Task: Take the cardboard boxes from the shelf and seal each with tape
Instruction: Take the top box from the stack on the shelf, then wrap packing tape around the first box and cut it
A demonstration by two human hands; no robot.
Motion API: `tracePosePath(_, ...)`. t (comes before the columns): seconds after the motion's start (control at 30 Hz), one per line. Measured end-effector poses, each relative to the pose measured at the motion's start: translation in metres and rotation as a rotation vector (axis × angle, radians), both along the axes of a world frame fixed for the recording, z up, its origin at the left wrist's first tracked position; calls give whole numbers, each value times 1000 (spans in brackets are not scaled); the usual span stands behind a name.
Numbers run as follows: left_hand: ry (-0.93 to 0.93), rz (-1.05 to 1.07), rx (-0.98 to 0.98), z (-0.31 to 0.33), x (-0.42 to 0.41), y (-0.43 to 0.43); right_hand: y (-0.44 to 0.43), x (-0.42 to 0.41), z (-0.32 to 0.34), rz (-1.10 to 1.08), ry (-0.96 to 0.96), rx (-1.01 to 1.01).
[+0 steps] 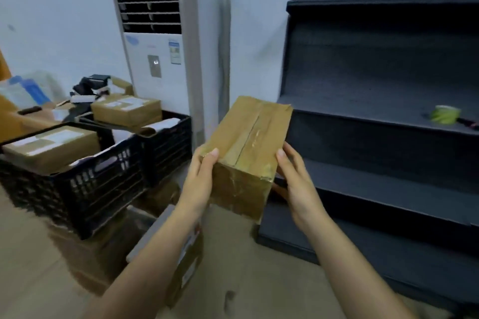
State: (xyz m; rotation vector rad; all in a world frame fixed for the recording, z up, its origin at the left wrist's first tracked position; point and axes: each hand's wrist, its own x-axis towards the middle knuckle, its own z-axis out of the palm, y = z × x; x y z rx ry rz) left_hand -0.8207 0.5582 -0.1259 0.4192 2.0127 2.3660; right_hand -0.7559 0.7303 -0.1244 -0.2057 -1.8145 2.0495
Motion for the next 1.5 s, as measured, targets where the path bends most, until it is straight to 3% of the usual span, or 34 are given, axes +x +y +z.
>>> tracePosePath(0.2,43,-302,1,2,-91,100,74,-52,-2,-237,27,29)
tracePosePath(0.47,-8,-507,-6,10,-181,216,164,-104,-1,-518,-21,41)
tracePosePath(0.77,40,-529,-52,5,-238,374,306,-150,-9,-656,-26,133)
tracePosePath(1.13,66,-525,-38,32,-298,576,514,-210,8,-648,-15,186)
tracePosePath(1.5,49,-573,-59,44,-388,734,663,-294,14,-729,-23,246)
